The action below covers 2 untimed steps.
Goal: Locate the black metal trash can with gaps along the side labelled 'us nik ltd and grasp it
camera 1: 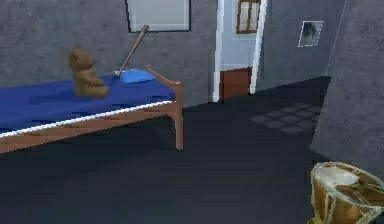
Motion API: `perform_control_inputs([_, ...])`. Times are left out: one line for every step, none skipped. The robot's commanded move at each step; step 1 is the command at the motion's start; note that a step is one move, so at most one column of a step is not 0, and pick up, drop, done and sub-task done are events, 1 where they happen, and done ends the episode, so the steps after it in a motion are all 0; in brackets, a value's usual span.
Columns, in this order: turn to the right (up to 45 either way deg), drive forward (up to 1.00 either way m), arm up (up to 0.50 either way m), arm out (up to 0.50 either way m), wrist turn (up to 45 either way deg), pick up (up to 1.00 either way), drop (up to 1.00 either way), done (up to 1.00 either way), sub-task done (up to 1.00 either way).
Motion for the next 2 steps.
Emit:
perform_control_inputs([15.0, 0.00, 0.00, 0.00, 0.0, 0.00, 0.00, 0.00, 0.00])
perform_control_inputs([0.0, 1.00, 0.00, 0.00, 0.0, 0.00, 0.00, 0.00, 0.00])
